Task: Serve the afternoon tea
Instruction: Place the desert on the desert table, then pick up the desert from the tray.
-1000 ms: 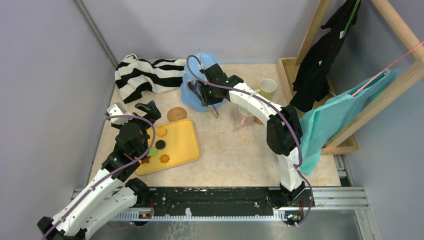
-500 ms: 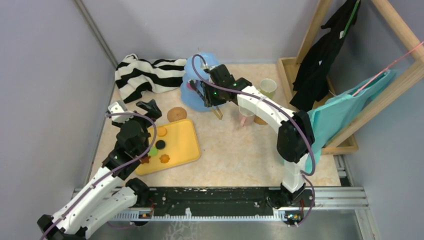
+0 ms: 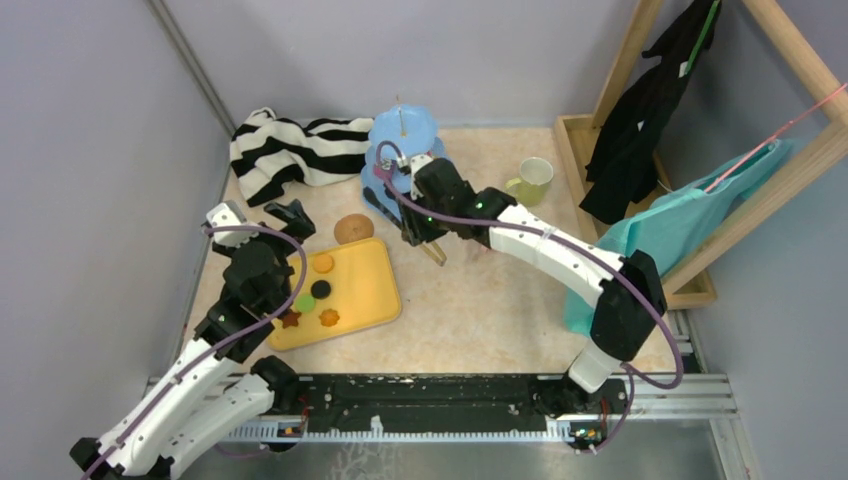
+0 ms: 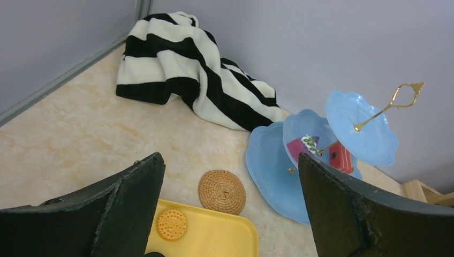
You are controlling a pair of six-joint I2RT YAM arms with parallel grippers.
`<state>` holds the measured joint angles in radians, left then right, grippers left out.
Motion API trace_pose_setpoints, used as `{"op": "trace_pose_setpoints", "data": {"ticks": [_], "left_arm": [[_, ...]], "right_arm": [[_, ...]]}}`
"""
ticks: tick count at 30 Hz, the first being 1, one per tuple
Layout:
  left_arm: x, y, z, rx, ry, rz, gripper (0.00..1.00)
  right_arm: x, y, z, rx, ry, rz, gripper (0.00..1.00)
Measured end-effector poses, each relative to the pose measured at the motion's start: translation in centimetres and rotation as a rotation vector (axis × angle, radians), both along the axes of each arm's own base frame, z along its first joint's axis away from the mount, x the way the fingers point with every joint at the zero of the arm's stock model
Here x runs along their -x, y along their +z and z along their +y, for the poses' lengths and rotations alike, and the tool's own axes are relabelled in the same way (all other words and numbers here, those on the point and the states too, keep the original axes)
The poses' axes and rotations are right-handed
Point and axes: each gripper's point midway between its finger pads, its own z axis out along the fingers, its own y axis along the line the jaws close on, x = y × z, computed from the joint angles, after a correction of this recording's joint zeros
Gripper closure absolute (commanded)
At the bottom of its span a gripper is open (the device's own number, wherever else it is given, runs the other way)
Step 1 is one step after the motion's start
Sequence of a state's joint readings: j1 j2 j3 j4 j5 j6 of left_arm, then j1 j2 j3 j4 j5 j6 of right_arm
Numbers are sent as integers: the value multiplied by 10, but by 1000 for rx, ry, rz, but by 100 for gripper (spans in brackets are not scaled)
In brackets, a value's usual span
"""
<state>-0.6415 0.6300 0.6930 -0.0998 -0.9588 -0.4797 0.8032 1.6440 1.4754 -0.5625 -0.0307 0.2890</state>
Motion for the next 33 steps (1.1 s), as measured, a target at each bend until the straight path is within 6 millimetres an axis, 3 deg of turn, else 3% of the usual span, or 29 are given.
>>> {"op": "trace_pose_setpoints", "data": {"ticks": [4, 10, 16, 23, 28, 33], "left_arm": [[6, 3, 8, -11, 21, -2, 1], [13, 8, 17, -62, 30, 14, 1], [16, 25, 20, -115, 18, 14, 1], [14, 49, 15, -223, -35, 24, 1], [16, 80, 11, -280, -84, -12, 1], [17, 112, 5, -324, -128, -49, 1]], "right_arm": [[40, -8, 15, 9, 87, -1, 61], [84, -42, 26, 66, 182, 32, 61], [115, -57, 40, 93, 257, 38, 62], [134, -81, 57, 129, 313, 56, 62], [137, -116, 60, 203, 323, 100, 62], [138, -129, 68, 228, 332, 115, 62]]}}
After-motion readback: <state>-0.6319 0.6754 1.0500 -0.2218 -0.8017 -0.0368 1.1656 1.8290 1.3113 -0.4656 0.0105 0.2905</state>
